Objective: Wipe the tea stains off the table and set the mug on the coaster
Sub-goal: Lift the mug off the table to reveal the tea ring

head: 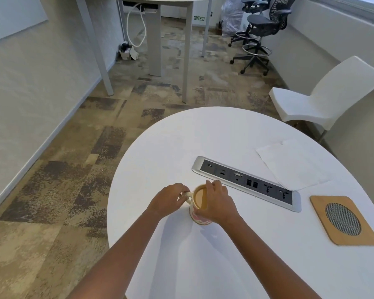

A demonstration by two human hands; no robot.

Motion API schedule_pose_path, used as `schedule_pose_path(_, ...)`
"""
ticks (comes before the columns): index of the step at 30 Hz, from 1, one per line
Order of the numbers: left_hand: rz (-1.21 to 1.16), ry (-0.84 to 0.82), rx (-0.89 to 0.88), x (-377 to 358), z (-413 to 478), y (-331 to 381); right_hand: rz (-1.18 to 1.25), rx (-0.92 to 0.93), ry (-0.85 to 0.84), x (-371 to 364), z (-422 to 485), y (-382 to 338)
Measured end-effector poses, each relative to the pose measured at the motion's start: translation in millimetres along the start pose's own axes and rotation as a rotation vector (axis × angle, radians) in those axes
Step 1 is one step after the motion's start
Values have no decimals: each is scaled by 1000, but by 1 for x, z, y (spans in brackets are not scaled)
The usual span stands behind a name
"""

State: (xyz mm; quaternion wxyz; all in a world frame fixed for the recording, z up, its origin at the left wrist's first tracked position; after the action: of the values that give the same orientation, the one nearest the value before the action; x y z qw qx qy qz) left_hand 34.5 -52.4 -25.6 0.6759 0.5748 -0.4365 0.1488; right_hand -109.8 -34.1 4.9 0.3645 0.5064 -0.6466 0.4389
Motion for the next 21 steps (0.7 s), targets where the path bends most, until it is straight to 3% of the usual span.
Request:
schedule_pose_path(7,-9,-54,-13,-1,3,-8,4,-58,-17,2,2,-4)
schedule_pose_path(21,-334,-71,-24,-2,10,-20,54,-16,-11,11,5,-4)
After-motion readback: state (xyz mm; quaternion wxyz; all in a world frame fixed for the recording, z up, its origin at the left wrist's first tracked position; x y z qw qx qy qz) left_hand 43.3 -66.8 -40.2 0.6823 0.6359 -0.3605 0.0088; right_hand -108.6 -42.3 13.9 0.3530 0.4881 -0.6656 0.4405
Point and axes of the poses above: each hand's wrist, its own z-axis towards the middle knuckle, its own x-axis out of the back of the hand, y = z × x, the point moved 3 cm from there along z, towards the middle knuckle, and after that the axes turned 9 degrees about -x, right-handed, at the moved point
